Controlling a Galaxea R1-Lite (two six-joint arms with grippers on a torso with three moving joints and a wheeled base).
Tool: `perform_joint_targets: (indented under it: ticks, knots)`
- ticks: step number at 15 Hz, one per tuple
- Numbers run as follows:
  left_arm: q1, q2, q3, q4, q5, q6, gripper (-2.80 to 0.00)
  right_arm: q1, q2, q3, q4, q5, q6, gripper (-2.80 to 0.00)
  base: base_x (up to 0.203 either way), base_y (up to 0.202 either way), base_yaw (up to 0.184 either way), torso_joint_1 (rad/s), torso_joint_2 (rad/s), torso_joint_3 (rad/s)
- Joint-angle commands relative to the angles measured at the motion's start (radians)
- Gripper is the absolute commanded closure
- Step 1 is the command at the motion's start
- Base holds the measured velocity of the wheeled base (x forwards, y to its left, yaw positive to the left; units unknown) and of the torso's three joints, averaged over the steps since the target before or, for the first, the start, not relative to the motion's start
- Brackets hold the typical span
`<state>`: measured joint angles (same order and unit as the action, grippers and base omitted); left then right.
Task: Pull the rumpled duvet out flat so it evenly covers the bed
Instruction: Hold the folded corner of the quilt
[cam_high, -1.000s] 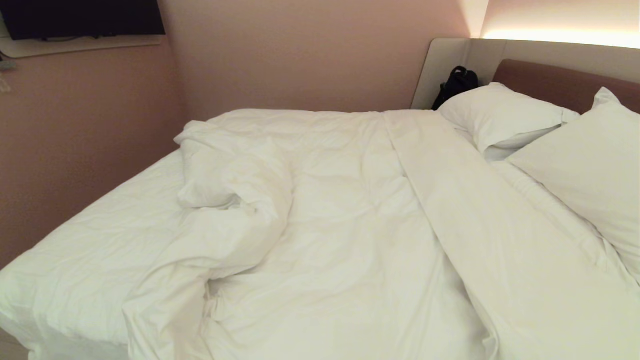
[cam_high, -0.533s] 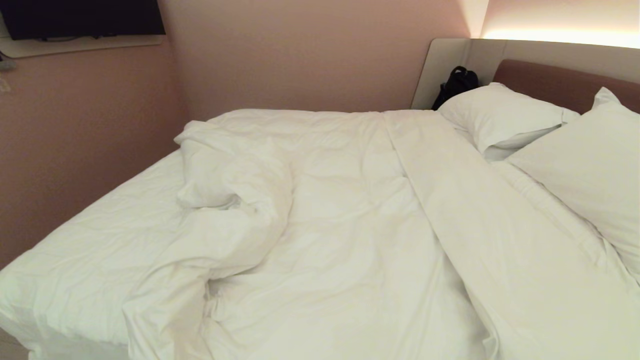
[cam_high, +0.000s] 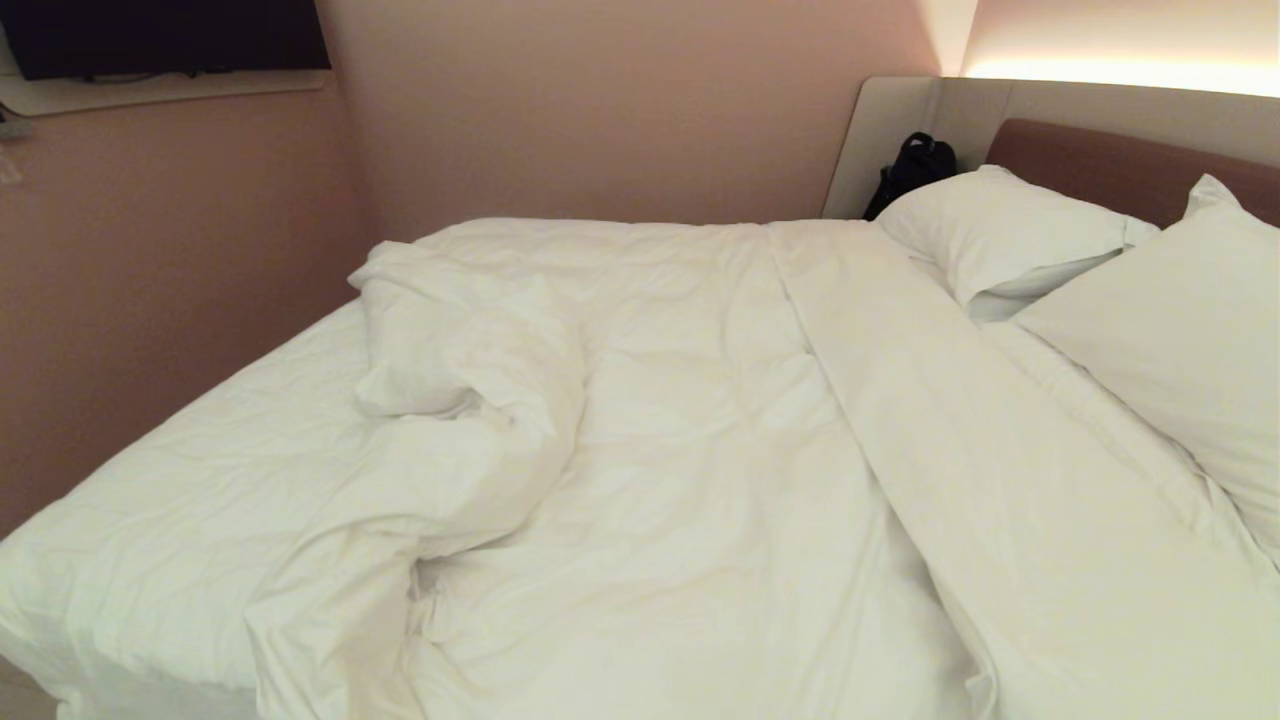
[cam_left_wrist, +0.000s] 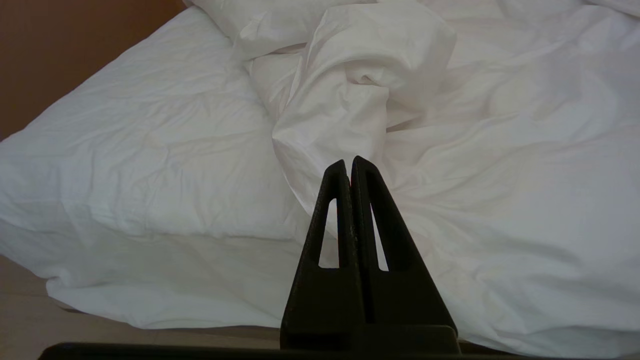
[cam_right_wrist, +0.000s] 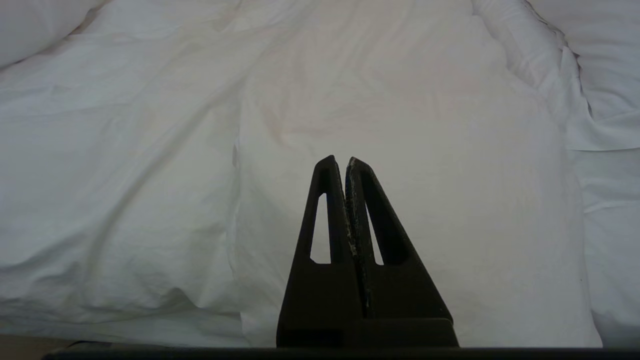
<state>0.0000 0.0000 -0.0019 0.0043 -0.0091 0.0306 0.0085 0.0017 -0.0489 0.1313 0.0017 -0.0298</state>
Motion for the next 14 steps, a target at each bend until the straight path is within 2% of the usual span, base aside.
perform_joint_targets:
  ticks: [1,14]
  knots:
    - [0.000,0.000,-0.001,0.000,0.000,0.000,0.00,-0.001,-0.001,0.000,0.001,0.000,-0.001,0.00,0.000,0.000,0.000,0.000,0.00,0.000]
    - [0.000,0.000,-0.001,0.000,0.001,-0.001,0.00,0.001,0.000,0.000,0.001,0.000,0.001,0.00,0.000,0.000,0.000,0.000,0.00,0.000]
